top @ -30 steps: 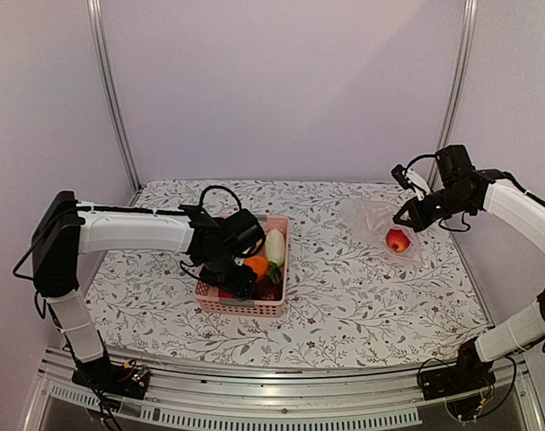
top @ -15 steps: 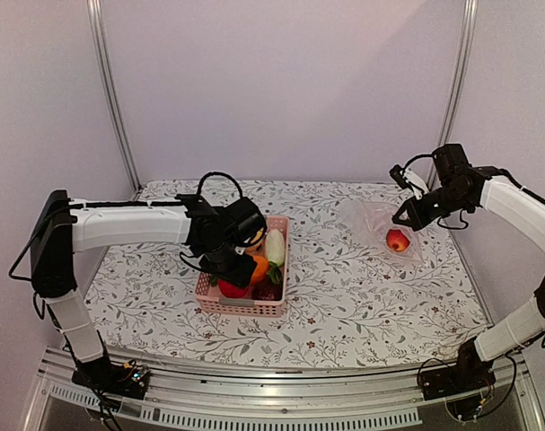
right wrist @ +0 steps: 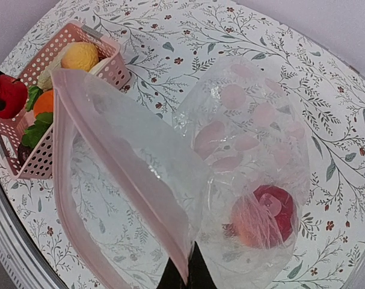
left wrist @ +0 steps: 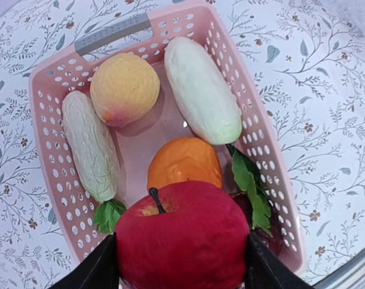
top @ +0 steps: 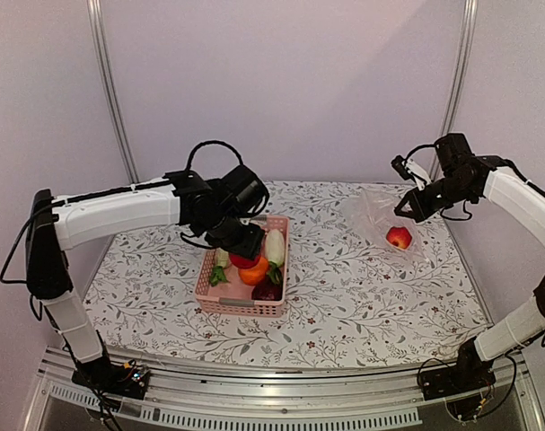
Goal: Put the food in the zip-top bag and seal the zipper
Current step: Place the fake fruit in the zipper food storage bag.
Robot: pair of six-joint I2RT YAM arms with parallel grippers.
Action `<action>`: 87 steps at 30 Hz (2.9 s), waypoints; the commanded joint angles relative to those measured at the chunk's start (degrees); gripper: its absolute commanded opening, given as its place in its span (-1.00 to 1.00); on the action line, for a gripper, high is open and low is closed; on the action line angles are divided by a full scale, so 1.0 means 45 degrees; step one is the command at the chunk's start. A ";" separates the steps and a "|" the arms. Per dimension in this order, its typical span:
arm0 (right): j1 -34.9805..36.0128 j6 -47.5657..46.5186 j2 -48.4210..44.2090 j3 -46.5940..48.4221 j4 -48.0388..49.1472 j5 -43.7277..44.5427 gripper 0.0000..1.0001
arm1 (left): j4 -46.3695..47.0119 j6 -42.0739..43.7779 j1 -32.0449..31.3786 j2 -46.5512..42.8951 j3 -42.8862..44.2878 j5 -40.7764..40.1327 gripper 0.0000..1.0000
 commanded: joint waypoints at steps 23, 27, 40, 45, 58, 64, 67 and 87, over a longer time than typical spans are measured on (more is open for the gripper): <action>0.1179 0.0018 0.1282 0.2581 -0.2167 -0.0758 -1.00 | 1.0508 0.2099 -0.2188 -0.1570 0.0460 0.3779 0.05; 0.1204 0.0128 0.1704 0.3412 -0.2535 -0.1202 -1.00 | 1.1214 0.2757 -0.2459 -0.1102 0.0922 0.3231 0.04; 0.1228 0.0431 0.1882 0.3806 -0.2728 -0.2090 -1.00 | 1.2385 0.4482 -0.3380 0.2054 0.3416 0.0784 0.04; 0.1236 0.0498 0.1703 0.3657 -0.2783 -0.2145 -1.00 | 1.2380 0.5147 -0.3678 0.3252 0.4287 -0.0712 0.03; 0.1226 0.0545 0.1322 0.3293 -0.2619 -0.1349 -1.00 | 1.2545 0.5653 -0.4080 0.3673 0.3507 -0.3878 0.04; 0.1235 0.0589 0.1276 0.3279 -0.2665 -0.1818 -1.00 | 1.0717 0.5724 -0.3851 0.5146 0.5671 -0.4805 0.09; 0.1220 0.0638 0.1164 0.3215 -0.2604 -0.1592 -1.00 | 1.0276 0.5740 -0.3836 0.5714 0.6258 -0.5905 0.23; 0.1159 0.0827 0.2003 0.3847 -0.2404 -0.0825 -1.00 | 1.2651 0.6866 -0.4832 0.2499 0.4711 -0.3128 0.90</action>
